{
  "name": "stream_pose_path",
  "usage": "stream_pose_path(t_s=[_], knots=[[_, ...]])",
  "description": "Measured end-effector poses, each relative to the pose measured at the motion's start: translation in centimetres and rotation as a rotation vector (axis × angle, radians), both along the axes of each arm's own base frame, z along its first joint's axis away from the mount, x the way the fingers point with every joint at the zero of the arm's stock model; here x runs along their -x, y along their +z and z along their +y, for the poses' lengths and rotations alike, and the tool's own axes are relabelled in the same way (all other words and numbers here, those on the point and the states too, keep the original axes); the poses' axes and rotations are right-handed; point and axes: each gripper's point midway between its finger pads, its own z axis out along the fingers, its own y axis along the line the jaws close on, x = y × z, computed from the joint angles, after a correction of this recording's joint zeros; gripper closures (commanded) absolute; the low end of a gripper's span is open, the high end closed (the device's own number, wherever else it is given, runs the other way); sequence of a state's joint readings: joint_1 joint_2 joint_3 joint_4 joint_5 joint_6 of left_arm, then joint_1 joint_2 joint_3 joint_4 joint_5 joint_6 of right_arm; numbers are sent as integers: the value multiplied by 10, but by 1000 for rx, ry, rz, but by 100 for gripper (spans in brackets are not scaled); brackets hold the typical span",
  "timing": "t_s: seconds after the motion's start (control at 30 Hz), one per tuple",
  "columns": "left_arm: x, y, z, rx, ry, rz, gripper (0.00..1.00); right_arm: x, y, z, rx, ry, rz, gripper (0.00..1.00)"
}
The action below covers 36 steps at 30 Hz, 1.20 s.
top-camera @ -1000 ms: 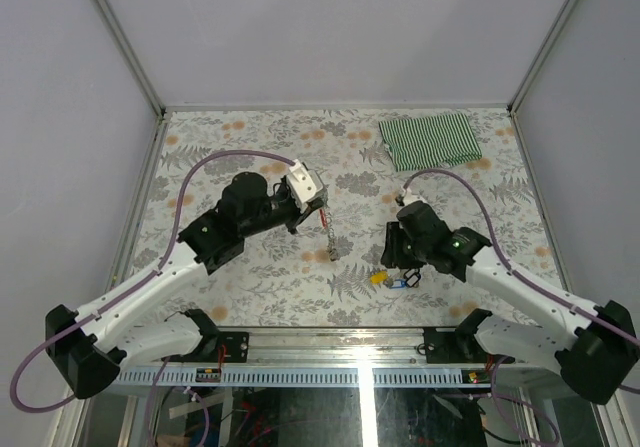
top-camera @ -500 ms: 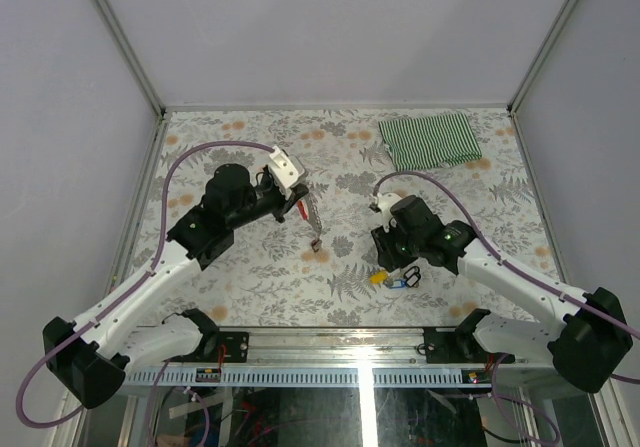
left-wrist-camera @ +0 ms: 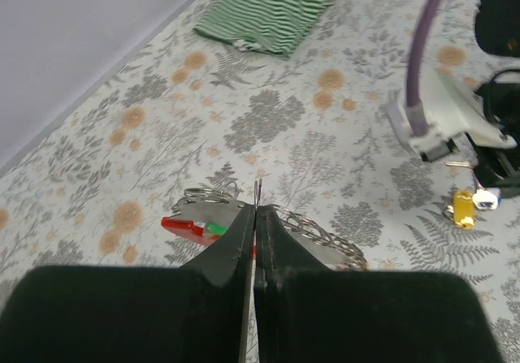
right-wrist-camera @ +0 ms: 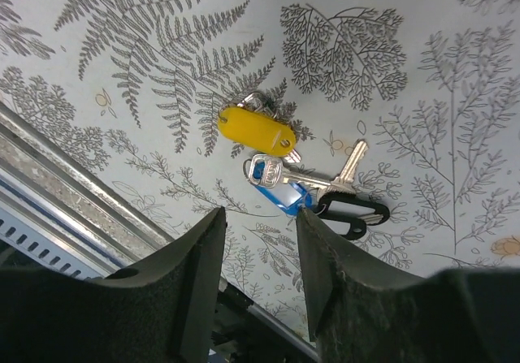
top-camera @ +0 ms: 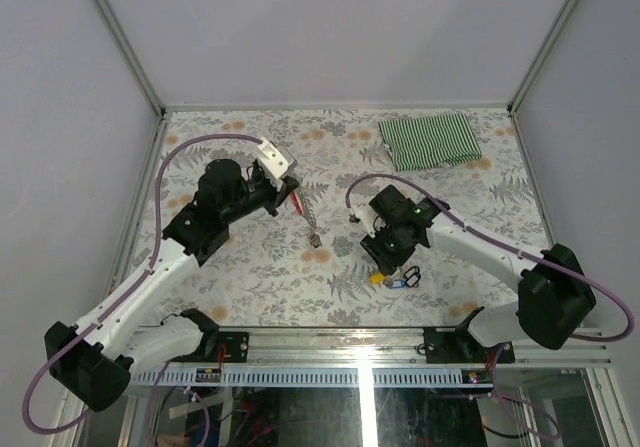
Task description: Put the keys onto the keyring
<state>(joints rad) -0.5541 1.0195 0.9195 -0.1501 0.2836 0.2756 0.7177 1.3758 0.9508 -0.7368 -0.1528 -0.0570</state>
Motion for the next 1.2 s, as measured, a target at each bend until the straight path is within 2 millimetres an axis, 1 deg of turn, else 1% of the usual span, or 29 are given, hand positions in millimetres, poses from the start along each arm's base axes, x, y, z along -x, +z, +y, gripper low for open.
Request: stream_pose_path(t_s=[0.17, 0.23, 0.37, 0.53, 0.93, 1.1, 1.2], knots=[[-17, 0, 22, 24, 97, 22, 100, 8, -18, 0, 56, 24, 70, 55], [-22, 0, 28, 32, 126, 28, 100, 13, -24, 3, 73, 43, 88, 55], [-26, 0, 34, 39, 154, 35, 100, 20, -35, 6, 122, 83, 112, 56], [-27, 1, 37, 41, 163, 33, 100, 21, -46, 2, 177, 98, 125, 61], [-28, 3, 36, 47, 164, 23, 100, 20, -54, -3, 221, 101, 130, 70], [-28, 3, 36, 47, 164, 23, 100, 20, -59, -6, 247, 101, 136, 77], [-28, 4, 36, 47, 164, 22, 100, 21, -64, -7, 262, 103, 149, 87]])
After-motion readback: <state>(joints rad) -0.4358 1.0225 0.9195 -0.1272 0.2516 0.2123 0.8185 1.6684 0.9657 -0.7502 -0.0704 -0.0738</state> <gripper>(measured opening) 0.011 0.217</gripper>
